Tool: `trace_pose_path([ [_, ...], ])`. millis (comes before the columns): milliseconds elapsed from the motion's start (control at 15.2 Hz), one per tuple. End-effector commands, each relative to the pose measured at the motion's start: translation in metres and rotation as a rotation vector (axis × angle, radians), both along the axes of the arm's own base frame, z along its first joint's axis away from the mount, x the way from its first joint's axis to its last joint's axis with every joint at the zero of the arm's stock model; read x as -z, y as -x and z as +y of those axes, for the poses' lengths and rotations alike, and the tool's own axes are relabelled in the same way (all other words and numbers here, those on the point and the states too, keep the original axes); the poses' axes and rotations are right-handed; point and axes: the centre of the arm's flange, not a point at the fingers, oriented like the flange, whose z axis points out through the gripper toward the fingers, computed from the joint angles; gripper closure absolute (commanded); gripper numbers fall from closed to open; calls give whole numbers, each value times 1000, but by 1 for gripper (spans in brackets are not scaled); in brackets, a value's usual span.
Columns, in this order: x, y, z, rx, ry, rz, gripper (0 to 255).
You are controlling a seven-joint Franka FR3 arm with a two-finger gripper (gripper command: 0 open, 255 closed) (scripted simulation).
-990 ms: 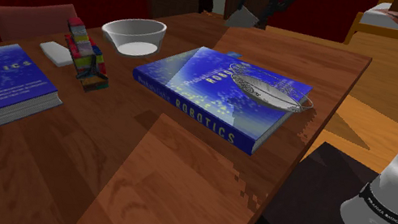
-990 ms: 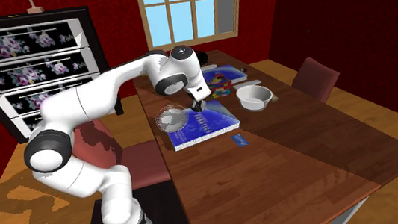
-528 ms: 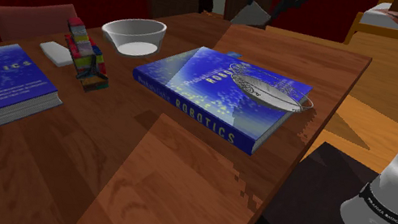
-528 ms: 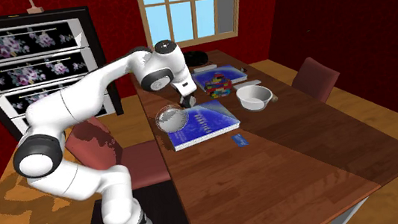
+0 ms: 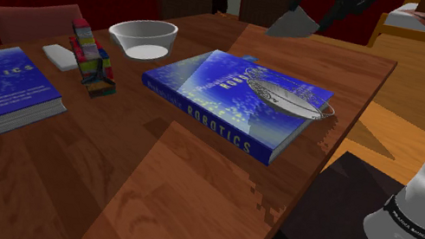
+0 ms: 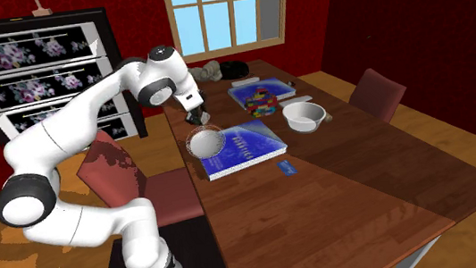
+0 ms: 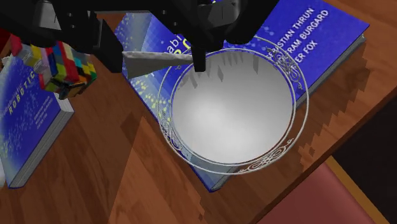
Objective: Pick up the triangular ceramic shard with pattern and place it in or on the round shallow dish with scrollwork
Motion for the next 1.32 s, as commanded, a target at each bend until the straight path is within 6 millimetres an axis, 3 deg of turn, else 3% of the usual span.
trace_pose_path([
  [0, 5, 11, 5, 1, 0, 0, 255],
  [924, 79, 11, 5, 1, 0, 0, 255],
  [1254, 83, 11, 5, 1, 0, 0, 255],
])
